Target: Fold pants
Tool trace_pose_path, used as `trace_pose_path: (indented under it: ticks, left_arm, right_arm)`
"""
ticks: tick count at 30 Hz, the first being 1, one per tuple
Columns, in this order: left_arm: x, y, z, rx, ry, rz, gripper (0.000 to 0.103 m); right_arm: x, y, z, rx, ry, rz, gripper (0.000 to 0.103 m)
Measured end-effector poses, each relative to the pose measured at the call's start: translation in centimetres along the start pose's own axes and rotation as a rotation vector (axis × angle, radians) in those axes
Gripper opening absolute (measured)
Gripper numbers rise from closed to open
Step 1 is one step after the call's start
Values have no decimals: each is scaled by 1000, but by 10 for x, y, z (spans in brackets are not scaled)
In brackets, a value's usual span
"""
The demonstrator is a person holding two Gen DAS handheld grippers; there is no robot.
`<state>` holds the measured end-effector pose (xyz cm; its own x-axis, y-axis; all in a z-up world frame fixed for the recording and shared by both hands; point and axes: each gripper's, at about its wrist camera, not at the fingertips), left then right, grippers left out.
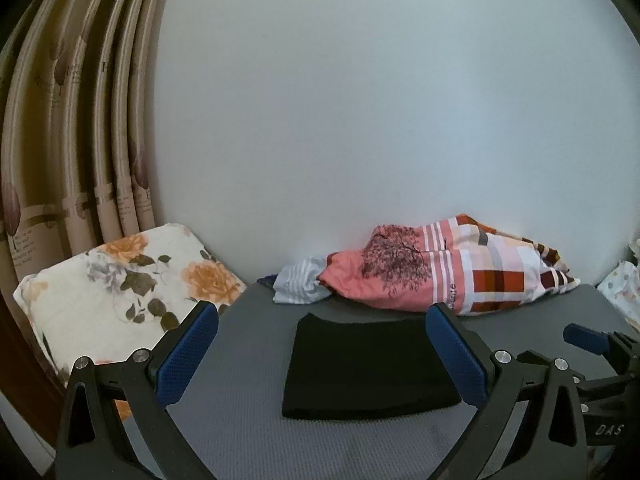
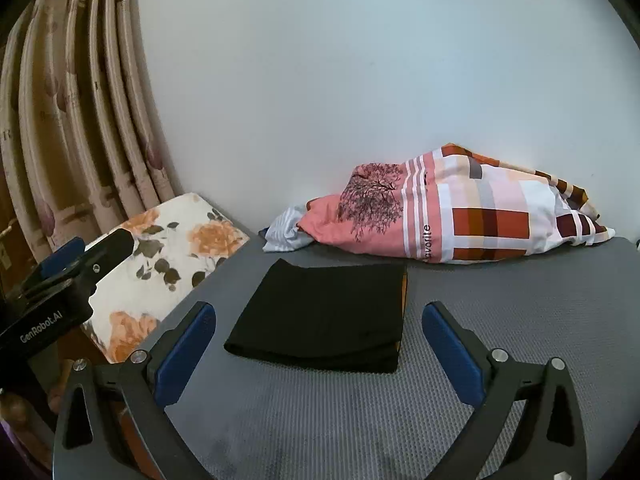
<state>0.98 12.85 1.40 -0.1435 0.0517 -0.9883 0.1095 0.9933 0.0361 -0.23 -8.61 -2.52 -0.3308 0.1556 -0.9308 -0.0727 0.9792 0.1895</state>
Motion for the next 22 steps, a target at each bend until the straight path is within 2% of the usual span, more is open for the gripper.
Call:
trace_pose_path:
  ticks: [9,12,14,22]
  left_arm:
    - [11,4,7,48,64,-46,103]
    - [18,5,11,28,83,-67,103]
    - [25,4,16,-26,111,-63,103]
    - [44,5,31,-24,170,-76,103]
  right_arm:
    - [9,-3,4,16,49,18,103]
    - [13,-4,6,16,65,22,103]
    - [15,-5,8,18,76,21,103]
    - [24,-9,15,26,114,32,103]
Point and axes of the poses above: each gripper's, at about its wrist camera, not at the fingertips, and z roughly the way its jaws point, y to its left, x to its underside, and after that the axes turned 8 degrees about -y, right-handed
